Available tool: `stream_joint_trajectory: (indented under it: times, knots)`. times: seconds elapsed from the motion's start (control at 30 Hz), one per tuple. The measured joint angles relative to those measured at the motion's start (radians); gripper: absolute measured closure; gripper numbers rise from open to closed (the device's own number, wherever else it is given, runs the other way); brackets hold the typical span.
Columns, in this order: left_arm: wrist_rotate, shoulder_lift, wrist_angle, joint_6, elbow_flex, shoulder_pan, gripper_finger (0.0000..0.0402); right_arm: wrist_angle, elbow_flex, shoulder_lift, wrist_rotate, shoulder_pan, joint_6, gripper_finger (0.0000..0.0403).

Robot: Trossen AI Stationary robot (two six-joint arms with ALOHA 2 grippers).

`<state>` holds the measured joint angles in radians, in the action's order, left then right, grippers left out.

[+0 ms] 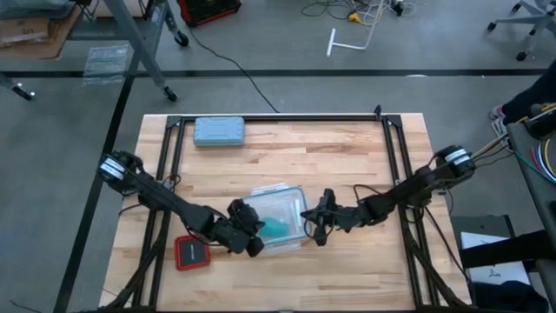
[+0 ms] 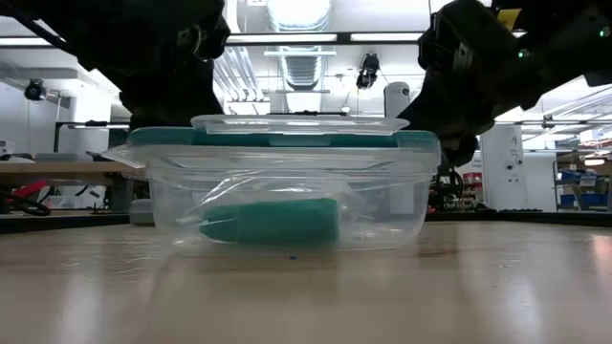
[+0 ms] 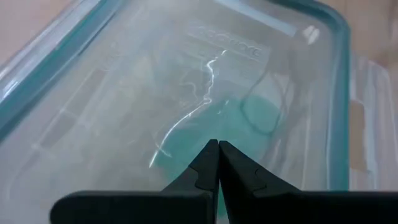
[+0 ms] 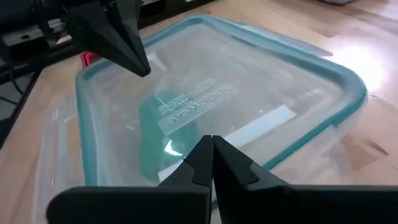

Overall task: Roll bandage
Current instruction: Close the transparent food container

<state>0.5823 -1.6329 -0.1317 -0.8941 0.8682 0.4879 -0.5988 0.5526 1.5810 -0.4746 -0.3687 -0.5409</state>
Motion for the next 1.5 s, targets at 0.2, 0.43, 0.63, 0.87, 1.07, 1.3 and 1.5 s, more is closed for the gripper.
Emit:
stream_joint_trajectory:
  times: [0.2, 0.43, 0.63, 0.87, 1.07, 1.3, 1.5]
  knots:
    - [-0.006, 0.002, 0.037, 0.028, -0.002, -0.021, 0.0399, 0.095, 0.0, -0.037, -0.001, 0.0, -0.068, 0.0403]
    - [-0.034, -0.002, 0.054, 0.022, -0.002, -0.034, 0.0399, 0.174, 0.006, 0.001, -0.04, -0.001, -0.2, 0.0403]
    - [-0.043, -0.002, 0.075, 0.039, -0.001, -0.035, 0.0401, 0.208, 0.008, 0.016, -0.025, 0.0, -0.32, 0.0403]
    - [-0.048, -0.002, 0.123, 0.06, -0.001, -0.034, 0.0396, 0.218, 0.008, 0.002, 0.044, -0.026, -0.353, 0.0403]
    - [-0.047, -0.002, 0.201, 0.127, 0.0, -0.041, 0.0399, 0.276, -0.004, -0.071, 0.033, -0.035, -0.328, 0.0403]
    - [-0.048, 0.024, 0.193, 0.137, 0.0, -0.043, 0.0397, 0.401, -0.011, -0.241, -0.032, -0.031, -0.25, 0.0403]
    - [-0.071, 0.1, 0.119, 0.126, 0.0, -0.043, 0.0399, 0.505, -0.008, -0.356, -0.057, -0.028, -0.225, 0.0403]
